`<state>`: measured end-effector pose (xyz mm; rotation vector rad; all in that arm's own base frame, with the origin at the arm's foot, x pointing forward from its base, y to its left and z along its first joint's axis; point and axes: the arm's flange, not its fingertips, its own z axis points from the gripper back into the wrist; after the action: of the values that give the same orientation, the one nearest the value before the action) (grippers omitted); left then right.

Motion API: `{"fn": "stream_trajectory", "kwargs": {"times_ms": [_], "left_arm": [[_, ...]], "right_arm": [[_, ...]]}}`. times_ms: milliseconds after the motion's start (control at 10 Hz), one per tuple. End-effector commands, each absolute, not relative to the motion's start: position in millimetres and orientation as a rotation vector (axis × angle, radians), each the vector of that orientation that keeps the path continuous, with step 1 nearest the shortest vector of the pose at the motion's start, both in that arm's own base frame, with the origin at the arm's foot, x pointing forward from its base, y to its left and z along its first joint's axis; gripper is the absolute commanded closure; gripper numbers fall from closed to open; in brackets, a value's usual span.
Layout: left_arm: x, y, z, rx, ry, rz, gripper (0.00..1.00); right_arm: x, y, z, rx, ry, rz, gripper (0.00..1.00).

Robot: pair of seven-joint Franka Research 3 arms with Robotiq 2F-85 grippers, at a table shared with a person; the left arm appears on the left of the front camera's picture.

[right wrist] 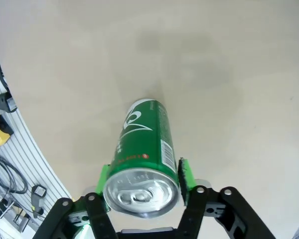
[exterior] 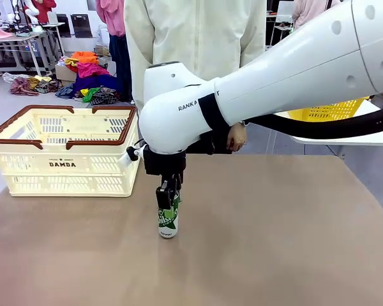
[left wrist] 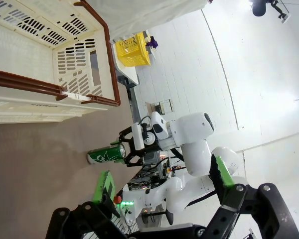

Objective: Place the drinks into the Shopping basket.
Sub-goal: Pick up one drink and place it into the Shopping basket.

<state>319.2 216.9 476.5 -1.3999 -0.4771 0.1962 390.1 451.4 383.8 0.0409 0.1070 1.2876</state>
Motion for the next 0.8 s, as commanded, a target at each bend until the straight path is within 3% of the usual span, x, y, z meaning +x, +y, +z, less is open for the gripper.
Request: {"fn": "stream_trajectory", "kwargs": {"times_ms": [0,200,400,700], "left_arm": [[317.7,216.9,480.9,-1.419,-0.473,0.204,0.00],[317.7,216.9,480.9,-1.419,-0.473,0.204,0.00],[317.7,216.9,480.9,-1.419,-0.473,0.204,0.00],[317.7,216.9,480.9,-1.419,-0.473,0.204,0.00]], "right_arm": [[393.1,452.3,400.3,0.040,0.089,1.268,0.00],[399.6,439.4,429.3,0.073,0.075,1.246,0.00],[416.2,392.5,501.2,0.169,0.066,1.141,0.00],[447.6,211.0,591.3,0.461,0.049,0.741,0.00]]}}
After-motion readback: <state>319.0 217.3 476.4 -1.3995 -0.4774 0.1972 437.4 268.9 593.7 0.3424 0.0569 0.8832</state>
